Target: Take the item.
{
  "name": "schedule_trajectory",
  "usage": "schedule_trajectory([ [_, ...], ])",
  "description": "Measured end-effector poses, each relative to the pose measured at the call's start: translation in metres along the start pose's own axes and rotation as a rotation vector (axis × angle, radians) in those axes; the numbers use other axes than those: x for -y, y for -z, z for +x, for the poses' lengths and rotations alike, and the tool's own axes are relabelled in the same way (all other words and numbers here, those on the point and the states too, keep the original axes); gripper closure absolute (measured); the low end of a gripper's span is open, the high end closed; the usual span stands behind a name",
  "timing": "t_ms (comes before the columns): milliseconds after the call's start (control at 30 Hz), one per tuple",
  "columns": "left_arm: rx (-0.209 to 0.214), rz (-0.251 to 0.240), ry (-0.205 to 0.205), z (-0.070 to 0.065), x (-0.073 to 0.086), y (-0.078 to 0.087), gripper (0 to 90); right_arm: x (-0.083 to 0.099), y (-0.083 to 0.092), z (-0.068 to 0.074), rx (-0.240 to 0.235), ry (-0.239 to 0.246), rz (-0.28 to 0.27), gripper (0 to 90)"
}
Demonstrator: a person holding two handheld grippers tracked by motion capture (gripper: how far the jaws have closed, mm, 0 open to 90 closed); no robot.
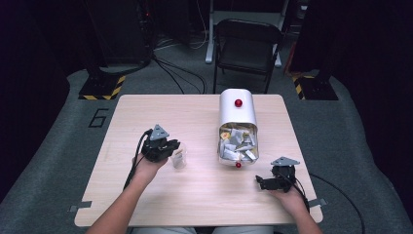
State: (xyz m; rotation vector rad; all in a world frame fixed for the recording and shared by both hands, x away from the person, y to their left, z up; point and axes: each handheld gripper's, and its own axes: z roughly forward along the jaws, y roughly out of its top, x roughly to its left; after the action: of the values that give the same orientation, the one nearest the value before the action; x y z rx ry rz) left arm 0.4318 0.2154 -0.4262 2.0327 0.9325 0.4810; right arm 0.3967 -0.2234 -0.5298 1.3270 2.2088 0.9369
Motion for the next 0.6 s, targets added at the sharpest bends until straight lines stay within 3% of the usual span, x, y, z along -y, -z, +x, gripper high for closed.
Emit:
schedule_trajectory([
  [267,-0.016,-0.033,0.028,0.005,0.003,0.008,57.0,0.000,0.000,0.000,-0.003,0.001,0.000,0.0],
  [600,-0.025,-0.050,0.023,0.011,0.009,0.030,49.8,0.000,0.000,0.000,-0.003,0.001,0.000,0.0],
])
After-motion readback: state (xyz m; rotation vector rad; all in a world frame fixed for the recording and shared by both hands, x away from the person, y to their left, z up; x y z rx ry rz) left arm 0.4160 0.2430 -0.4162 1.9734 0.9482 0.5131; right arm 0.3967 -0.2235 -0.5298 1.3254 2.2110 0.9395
